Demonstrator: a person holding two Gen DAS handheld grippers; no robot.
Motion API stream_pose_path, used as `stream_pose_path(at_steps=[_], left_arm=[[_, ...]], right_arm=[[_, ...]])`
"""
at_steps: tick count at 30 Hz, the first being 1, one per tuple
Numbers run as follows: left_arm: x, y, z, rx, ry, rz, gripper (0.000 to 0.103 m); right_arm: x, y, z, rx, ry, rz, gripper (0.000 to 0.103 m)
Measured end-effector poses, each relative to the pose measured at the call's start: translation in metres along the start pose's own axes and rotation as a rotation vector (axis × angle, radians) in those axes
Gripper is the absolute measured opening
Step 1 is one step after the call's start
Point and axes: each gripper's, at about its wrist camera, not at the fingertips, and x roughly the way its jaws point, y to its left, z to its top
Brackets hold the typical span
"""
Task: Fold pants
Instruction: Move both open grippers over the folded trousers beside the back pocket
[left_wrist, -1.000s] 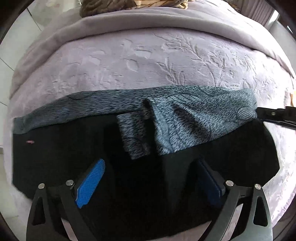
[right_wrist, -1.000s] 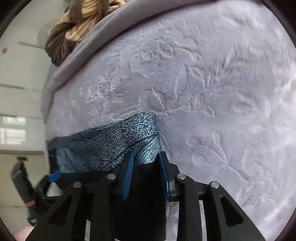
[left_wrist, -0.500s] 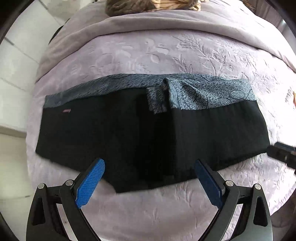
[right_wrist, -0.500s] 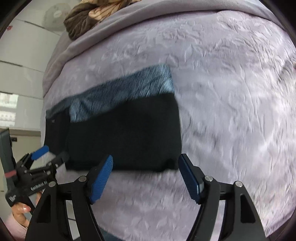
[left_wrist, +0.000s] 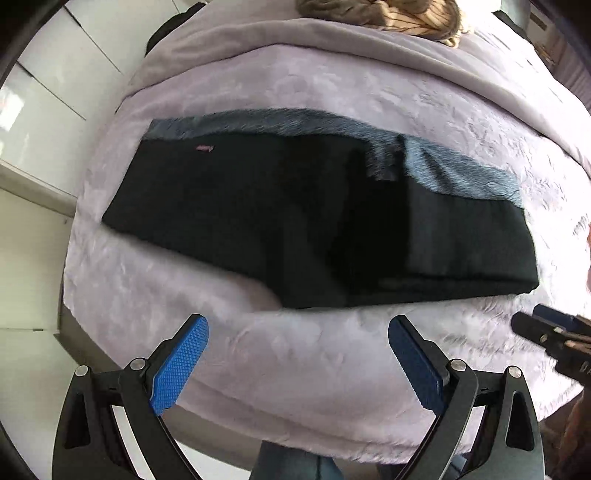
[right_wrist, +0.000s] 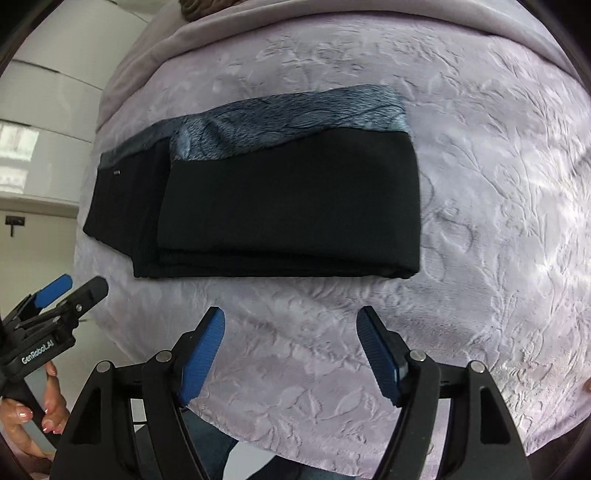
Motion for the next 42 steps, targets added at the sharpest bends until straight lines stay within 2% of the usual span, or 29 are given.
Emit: stream_pose_path(at_steps=[7,12,17,22,28,38,42], left_arm=[[0.015,0.070,0.011,0.025,-0.013,-0.021,0.099],[0.036,0.122,0.022,0.031,-0.014,-0.049,0.099],[0.055,0.157,0.024,0.001,0.003,-0.076,0.099],[0.070,0.179,0.026,-0.037,0.017,-0.115,0.099],[0.083,0.191,0.033,-0.061,0.013,-0.146,0.099],[0.110,0.201,0.050,-0.112,0.015,-0.189,0.099],[0.117,0.205,0.058,-0.120,0.003,-0.191,0.099]], right_arm=[[0.015,0.051,-0.002,0.044,-0.022,-0.028,0.077],[0.038,0.112,-0.004,0.068,-0.019,-0.030,0.077],[0.061,0.184,0.001,-0.012,0.006,-0.056,0.077],[0.071,0.226,0.005,-0.064,0.014,-0.088,0.077],[0.072,0.238,0.009,-0.089,0.036,-0.120,0.077],[0.070,0.230,0.007,-0.085,0.068,-0.175,0.077],[0.069,0.229,0.008,-0.091,0.075,-0.173,0.077]])
